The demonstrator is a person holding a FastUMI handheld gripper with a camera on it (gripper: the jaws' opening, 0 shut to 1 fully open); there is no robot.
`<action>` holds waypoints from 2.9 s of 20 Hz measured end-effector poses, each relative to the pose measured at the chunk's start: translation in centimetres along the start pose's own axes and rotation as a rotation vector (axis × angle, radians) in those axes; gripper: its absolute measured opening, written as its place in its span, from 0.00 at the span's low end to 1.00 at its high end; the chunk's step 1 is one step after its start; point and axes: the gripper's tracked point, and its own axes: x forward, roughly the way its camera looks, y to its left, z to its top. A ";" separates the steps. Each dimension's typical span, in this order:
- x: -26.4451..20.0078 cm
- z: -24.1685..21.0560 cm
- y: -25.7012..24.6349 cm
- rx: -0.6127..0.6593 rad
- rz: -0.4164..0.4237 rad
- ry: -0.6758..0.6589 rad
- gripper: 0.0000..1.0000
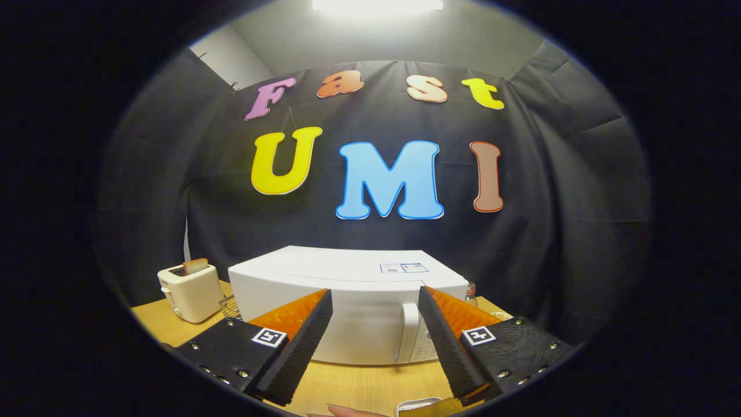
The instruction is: Open the microwave, put the food inside, and close the microwave door.
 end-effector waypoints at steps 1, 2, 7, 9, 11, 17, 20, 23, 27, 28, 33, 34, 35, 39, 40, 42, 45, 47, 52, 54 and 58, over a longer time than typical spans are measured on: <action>0.8 -0.8 -0.2 0.005 0.003 0.004 0.95; 1.4 -1.4 -0.5 0.017 0.002 0.008 0.95; 5.1 -4.4 -3.0 -0.025 -0.052 0.005 0.95; 6.4 -6.2 -3.5 -0.019 -0.061 0.039 0.95; 7.4 -7.4 -3.4 0.009 -0.054 0.067 0.95; 9.0 -9.5 -4.7 0.024 -0.100 0.097 0.70; 9.3 -9.6 -5.1 0.036 -0.115 0.112 0.67; 8.9 -10.2 -5.1 0.118 -0.083 0.160 0.31; 8.7 -10.3 -4.9 0.107 -0.060 0.184 0.15; 8.7 -10.2 -4.9 0.100 -0.067 0.182 0.12; 6.6 -10.0 -4.6 0.075 -0.079 0.196 0.09; 5.2 -10.0 -4.4 0.024 -0.072 0.198 0.09; 3.5 -10.1 -4.0 0.016 -0.065 0.195 0.09; -2.2 -9.8 -1.5 0.037 0.003 0.178 0.09; -3.2 -9.7 -0.9 0.034 0.017 0.173 0.09; -5.3 -9.7 0.4 0.031 0.035 0.161 0.09; -8.5 -9.5 3.1 0.026 0.064 0.137 0.09; -10.7 -9.4 5.5 0.020 0.101 0.114 0.08; -15.1 -9.1 12.5 0.028 0.210 0.089 0.08; -16.4 -9.1 15.3 0.020 0.230 0.073 0.08; -18.0 -9.1 20.7 0.008 0.217 0.050 0.08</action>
